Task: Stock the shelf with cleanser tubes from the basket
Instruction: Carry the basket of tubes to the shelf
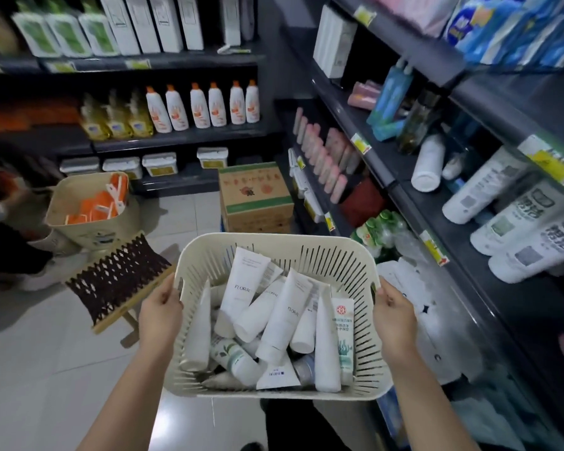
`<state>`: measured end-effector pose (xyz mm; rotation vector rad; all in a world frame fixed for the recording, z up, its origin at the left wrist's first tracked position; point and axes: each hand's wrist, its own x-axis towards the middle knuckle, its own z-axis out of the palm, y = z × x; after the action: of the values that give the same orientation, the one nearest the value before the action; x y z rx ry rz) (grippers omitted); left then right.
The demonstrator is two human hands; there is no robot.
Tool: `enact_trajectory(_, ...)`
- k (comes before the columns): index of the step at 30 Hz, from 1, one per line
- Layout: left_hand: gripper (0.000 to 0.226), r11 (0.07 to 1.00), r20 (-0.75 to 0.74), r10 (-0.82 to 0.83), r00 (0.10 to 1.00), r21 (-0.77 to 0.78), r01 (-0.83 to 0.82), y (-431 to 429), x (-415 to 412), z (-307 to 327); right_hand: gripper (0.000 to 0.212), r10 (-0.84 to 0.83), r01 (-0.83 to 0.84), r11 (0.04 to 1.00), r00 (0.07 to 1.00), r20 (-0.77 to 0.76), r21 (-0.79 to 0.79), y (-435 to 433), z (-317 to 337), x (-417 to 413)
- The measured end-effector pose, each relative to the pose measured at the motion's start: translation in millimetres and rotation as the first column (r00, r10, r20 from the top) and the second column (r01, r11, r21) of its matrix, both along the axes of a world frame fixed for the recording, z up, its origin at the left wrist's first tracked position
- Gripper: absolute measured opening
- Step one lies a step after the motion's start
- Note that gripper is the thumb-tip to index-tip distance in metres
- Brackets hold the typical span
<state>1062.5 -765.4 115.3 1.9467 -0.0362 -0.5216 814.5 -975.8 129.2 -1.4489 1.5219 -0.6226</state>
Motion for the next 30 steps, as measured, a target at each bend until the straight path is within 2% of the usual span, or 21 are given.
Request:
enact_trajectory(6, 0.035, 0.993, -0.039, 0.112, 0.993, 0.048, -0.110, -74, 58, -5, 0.034, 0.038, -0.036, 0.999, 0.998, -0.050, 0.023, -88, -9, 76)
enact_trajectory(12, 0.036, 0.979, -0.069, 0.203, 0.977, 0.049, -0.200, -146, 113, -2, 0.033, 0.121, -0.120, 0.993, 0.992, -0.035, 0.012, -177, -11, 148)
enact_trajectory(20, 0.033, 0.984, -0.025, 0.167, 0.986, 0.072, -0.165, -228, 198, -5, 0.032, 0.157, -0.158, 0.987, 0.986, -0.063, -0.012, -269, -12, 239)
enact_trajectory(30, 0.037, 0.983, -0.075, 0.166, 0.983, 0.086, -0.159, -319, 320, -29, 0.034, 0.134, -0.132, 0.991, 0.981, -0.140, 0.029, -358, -36, 361)
